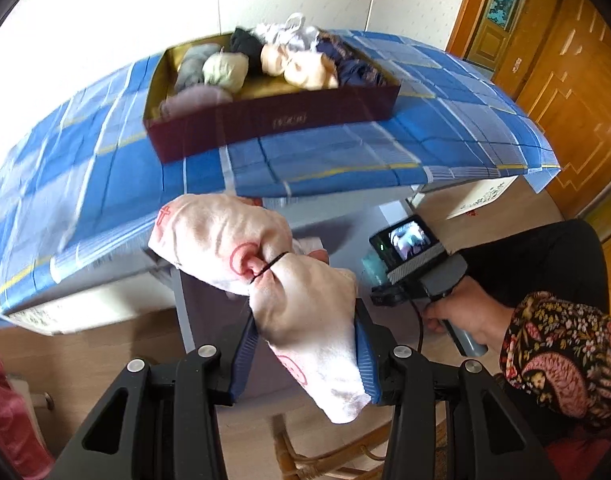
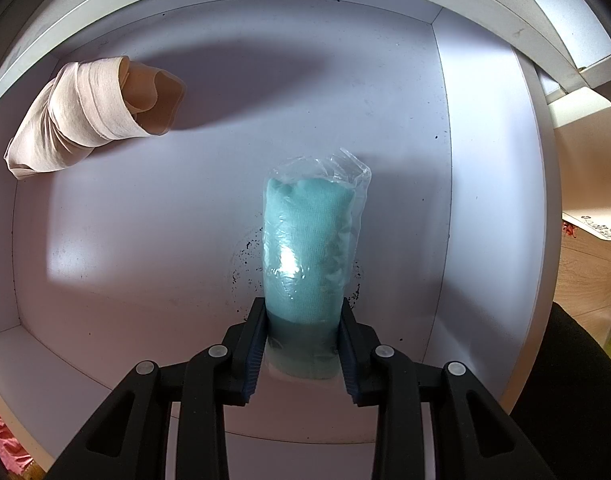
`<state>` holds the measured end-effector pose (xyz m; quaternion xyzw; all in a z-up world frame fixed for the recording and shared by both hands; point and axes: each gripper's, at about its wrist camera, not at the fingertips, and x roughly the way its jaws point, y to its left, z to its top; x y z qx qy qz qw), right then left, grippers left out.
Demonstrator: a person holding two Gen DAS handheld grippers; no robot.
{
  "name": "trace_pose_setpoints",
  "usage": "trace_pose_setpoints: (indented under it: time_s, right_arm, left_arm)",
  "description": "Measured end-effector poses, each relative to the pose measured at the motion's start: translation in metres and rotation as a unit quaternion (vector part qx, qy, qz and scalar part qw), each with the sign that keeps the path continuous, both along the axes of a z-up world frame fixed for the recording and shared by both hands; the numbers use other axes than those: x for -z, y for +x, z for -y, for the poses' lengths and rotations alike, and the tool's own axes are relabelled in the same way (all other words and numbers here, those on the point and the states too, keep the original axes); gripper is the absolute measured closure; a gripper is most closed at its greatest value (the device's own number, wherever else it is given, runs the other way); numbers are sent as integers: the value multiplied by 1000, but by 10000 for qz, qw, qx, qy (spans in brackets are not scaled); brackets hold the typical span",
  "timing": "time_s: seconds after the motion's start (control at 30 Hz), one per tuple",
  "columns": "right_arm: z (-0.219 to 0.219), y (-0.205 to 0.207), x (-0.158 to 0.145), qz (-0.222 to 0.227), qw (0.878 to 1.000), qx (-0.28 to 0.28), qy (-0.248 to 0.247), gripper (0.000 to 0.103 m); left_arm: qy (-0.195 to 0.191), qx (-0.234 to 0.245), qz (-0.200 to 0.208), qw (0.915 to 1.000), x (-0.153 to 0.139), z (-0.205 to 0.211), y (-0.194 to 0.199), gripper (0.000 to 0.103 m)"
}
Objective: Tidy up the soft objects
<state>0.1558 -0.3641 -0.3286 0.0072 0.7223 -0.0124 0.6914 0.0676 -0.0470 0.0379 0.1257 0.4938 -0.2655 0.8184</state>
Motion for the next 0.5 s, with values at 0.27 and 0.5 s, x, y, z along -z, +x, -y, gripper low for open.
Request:
trace_pose_setpoints:
  time_s: [0.27, 0.5]
  right_arm:
    - [0, 2, -6, 1, 10000, 10, 4, 70]
    - [0, 3, -9, 6, 10000, 15, 5, 70]
  left_arm:
    - [107, 97, 408, 9991, -37, 23, 32, 58]
    - [-115, 155, 413, 9990, -62, 33, 45, 59]
